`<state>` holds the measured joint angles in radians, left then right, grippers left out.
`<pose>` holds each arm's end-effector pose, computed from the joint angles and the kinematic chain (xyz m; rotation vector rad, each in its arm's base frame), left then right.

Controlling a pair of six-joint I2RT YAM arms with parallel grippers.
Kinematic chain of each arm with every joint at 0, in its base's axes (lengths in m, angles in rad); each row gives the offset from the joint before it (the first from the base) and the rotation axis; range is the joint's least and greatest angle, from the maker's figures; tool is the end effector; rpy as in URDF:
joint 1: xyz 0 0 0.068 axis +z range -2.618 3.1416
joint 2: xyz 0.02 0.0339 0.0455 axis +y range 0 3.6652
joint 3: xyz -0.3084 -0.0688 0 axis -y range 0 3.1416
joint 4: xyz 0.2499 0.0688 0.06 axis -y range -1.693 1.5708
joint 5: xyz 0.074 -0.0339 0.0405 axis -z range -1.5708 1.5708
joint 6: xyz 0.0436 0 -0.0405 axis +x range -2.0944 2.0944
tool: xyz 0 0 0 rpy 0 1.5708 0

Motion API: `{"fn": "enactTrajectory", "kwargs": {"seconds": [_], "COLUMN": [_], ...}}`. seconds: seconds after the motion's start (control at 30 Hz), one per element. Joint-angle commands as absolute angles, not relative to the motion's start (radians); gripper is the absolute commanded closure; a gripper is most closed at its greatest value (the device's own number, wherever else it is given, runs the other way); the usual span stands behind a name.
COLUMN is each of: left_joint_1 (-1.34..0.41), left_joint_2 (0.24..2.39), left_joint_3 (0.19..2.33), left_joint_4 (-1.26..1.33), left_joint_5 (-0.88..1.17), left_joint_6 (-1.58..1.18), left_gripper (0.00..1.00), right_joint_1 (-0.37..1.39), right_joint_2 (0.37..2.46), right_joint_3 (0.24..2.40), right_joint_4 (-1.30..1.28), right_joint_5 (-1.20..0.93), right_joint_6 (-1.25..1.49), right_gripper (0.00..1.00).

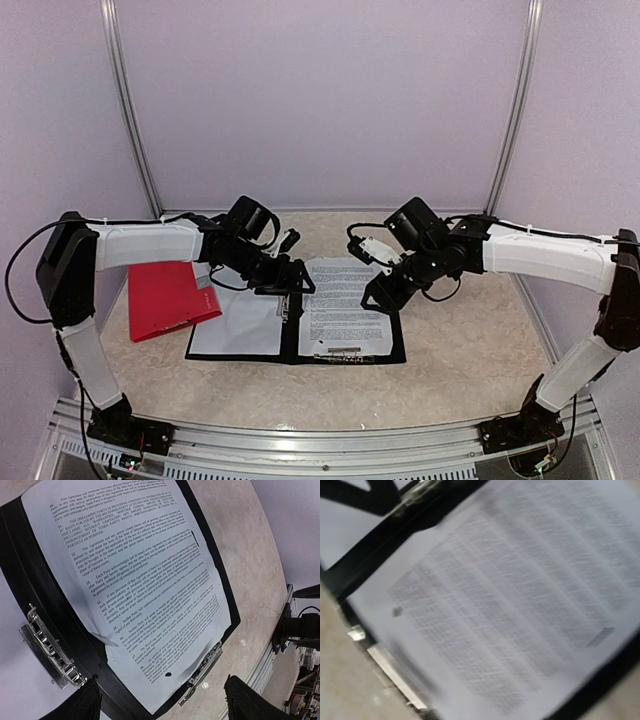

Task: Put the files into the folder
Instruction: Close the spring clip on the folder with some files.

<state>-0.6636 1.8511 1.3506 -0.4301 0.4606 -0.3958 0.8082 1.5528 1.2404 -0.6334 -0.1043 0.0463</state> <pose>0.3196 -0.2745 0.2519 0.5574 2.5966 -0.9792 0.2312 0.2485 0.3070 -0.9979 2.3747 0.4671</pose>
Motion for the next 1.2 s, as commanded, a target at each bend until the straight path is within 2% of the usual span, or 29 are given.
{"fn": "enactTrajectory", "kwargs": {"seconds": [0.0,0.33,0.83,1.17], "left_joint_1": [-0.670,-0.669,-0.667,-0.667], "left_joint_2": [1.699,1.539,1.524,1.536], "left_joint_3": [1.195,1.061,1.052,1.061], "left_joint_4": [-0.320,-0.313,-0.333,-0.343], "left_joint_5": [0.403,0.288,0.274,0.280], "left_joint_6": [-0.434,-0.476,-0.469,-0.472], "left_gripper": [0.17,0.17,0.17,0.17], "right_joint_1": [0.905,1.008,1.021,1.022], "right_joint_2": [1.579,1.756,1.851,1.828], "right_joint_3": [1.188,1.171,1.208,1.200], "right_joint_4": [-0.541,-0.505,-0.541,-0.585], "right_joint_5": [-0.091,-0.095,-0.085,-0.051], "right_joint_6": [0.122,0.141,0.116,0.114], "right_gripper": [0.51,0.75,0.90,0.95]}}
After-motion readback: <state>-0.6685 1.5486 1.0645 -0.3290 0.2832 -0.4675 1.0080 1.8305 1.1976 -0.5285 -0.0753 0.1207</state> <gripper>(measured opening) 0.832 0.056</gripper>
